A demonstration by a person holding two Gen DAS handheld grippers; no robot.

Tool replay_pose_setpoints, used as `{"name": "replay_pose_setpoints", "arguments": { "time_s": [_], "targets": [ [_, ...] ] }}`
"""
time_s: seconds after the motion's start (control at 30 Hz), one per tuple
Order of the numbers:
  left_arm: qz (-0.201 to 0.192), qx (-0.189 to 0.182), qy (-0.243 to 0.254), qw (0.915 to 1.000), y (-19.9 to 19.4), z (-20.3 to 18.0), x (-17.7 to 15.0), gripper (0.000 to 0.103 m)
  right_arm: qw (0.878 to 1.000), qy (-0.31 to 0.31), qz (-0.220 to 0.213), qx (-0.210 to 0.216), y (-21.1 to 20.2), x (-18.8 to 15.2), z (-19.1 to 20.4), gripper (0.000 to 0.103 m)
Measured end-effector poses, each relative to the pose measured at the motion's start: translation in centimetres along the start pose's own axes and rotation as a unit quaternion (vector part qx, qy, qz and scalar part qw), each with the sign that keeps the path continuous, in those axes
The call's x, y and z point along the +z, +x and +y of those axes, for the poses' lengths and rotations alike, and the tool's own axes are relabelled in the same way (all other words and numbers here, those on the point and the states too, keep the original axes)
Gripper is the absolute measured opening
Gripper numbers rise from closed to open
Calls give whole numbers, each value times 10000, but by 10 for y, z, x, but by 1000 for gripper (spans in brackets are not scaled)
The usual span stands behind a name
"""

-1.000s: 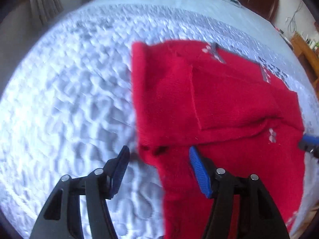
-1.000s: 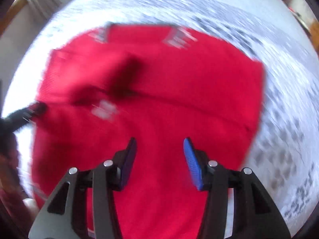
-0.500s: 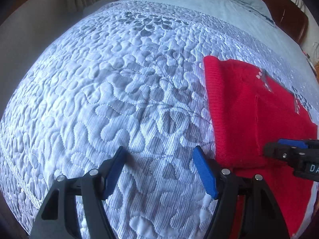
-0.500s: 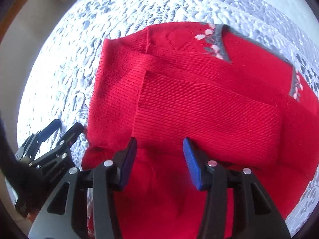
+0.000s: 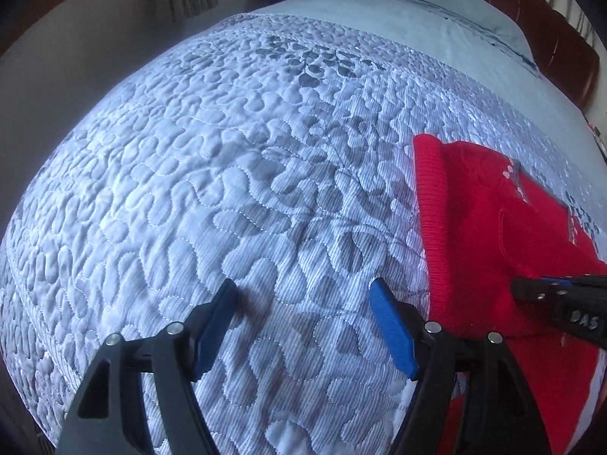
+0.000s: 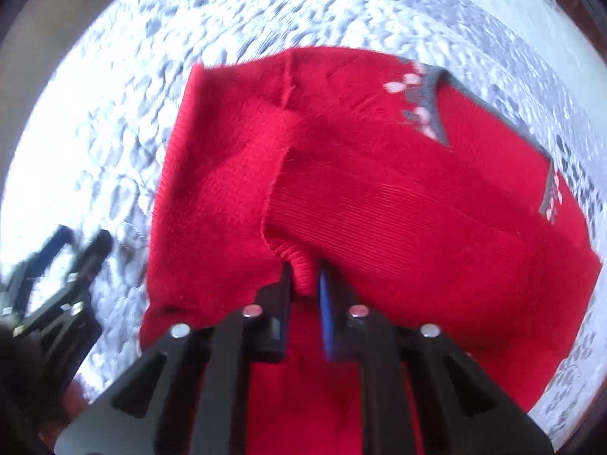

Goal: Fold small clothes

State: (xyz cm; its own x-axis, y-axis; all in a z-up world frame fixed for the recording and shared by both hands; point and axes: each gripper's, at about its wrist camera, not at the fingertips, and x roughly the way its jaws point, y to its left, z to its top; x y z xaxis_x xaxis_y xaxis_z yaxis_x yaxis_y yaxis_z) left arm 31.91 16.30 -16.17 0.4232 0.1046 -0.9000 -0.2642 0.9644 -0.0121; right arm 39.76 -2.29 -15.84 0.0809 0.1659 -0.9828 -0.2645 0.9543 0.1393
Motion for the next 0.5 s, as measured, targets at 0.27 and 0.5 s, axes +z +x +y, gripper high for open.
{"name": "replay_pose_setpoints", "arguments": {
  "time_s": [0.27,0.5],
  "targets": [
    [-230,-343,266,9988,-11,-20,-3,73,9917,933,-857,233,-91,-47,-143,9],
    [-234,-445,532,9973,-6,-40,-11,73,9730,2121,-911,-67,-82,-118,-285,10]
  ]
}}
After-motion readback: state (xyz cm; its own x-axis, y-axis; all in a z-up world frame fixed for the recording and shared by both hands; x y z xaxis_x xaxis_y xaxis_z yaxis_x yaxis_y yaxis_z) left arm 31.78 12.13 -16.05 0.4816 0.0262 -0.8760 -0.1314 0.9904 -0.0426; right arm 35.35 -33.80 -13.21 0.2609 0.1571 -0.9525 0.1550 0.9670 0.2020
